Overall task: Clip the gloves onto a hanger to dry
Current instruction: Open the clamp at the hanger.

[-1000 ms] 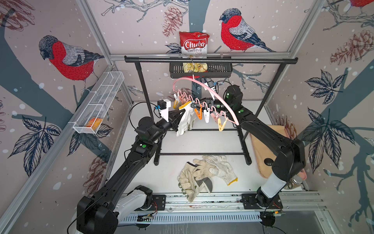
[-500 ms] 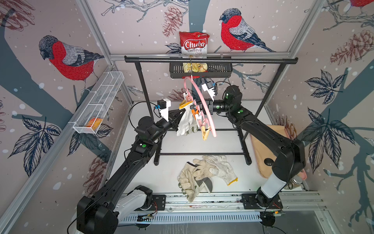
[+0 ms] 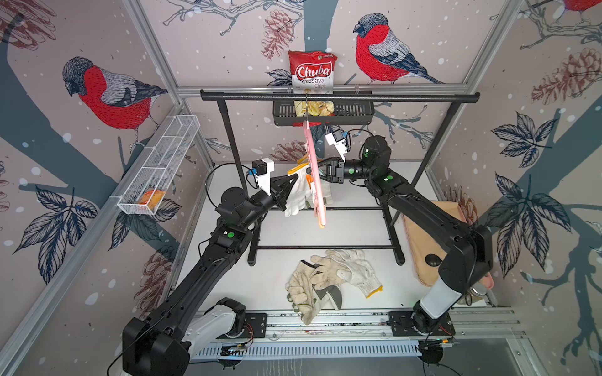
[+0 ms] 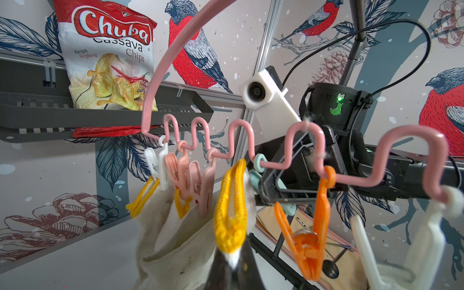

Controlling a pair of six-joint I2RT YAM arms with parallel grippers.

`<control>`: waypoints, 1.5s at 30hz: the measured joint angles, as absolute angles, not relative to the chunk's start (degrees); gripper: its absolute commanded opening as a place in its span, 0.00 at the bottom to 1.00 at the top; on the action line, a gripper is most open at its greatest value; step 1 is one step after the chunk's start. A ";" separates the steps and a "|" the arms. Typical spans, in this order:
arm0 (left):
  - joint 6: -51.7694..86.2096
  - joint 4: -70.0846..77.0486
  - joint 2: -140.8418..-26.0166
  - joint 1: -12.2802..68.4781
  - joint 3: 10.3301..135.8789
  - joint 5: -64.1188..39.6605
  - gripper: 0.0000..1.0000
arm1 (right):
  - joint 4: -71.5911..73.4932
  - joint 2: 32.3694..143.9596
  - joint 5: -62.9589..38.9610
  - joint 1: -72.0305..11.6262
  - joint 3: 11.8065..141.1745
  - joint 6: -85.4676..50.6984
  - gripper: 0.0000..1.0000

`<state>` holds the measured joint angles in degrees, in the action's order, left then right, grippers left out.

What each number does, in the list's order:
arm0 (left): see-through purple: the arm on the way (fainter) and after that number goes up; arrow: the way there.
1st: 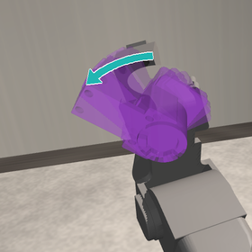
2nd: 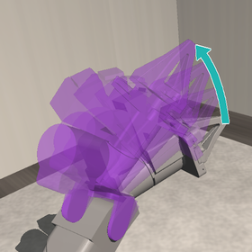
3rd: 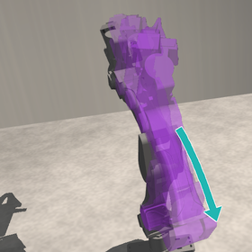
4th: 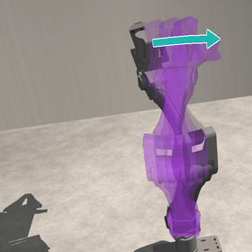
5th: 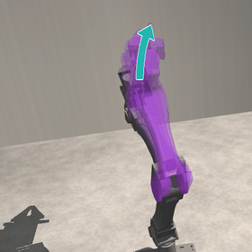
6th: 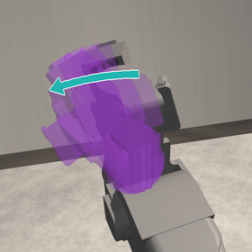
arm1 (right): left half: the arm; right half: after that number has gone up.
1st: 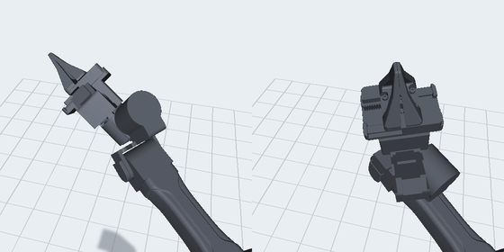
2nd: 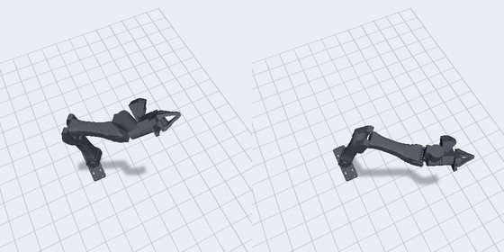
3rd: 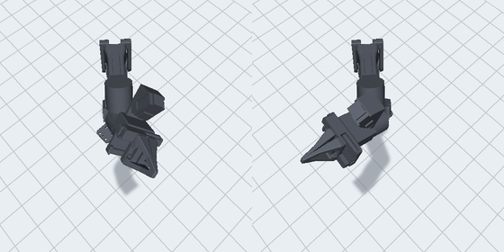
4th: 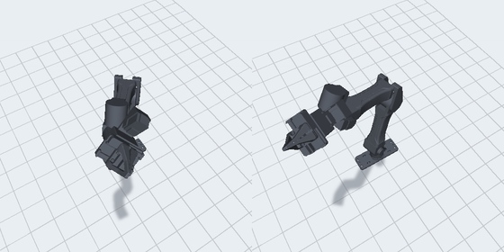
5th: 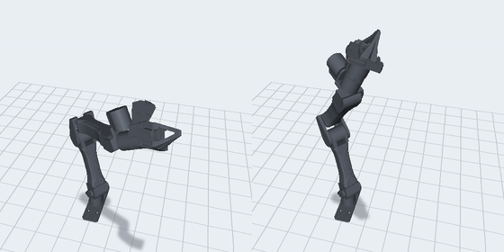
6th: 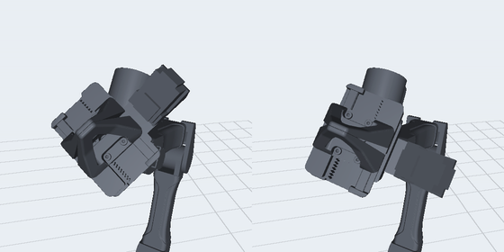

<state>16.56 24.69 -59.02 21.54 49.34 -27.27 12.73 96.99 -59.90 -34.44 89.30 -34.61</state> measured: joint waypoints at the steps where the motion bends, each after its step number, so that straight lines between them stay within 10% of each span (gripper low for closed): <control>1: 16.53 24.53 -58.65 21.54 49.10 -27.20 0.00 | 12.53 96.99 -59.88 -34.44 89.34 -34.54 0.33; 45: 14.63 17.74 -57.89 18.33 47.55 -30.63 0.00 | -15.09 99.68 -46.15 -35.00 102.15 -15.00 0.52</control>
<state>14.63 17.74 -57.89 18.33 47.55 -30.63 -15.09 99.68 -46.15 -35.00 102.15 -15.00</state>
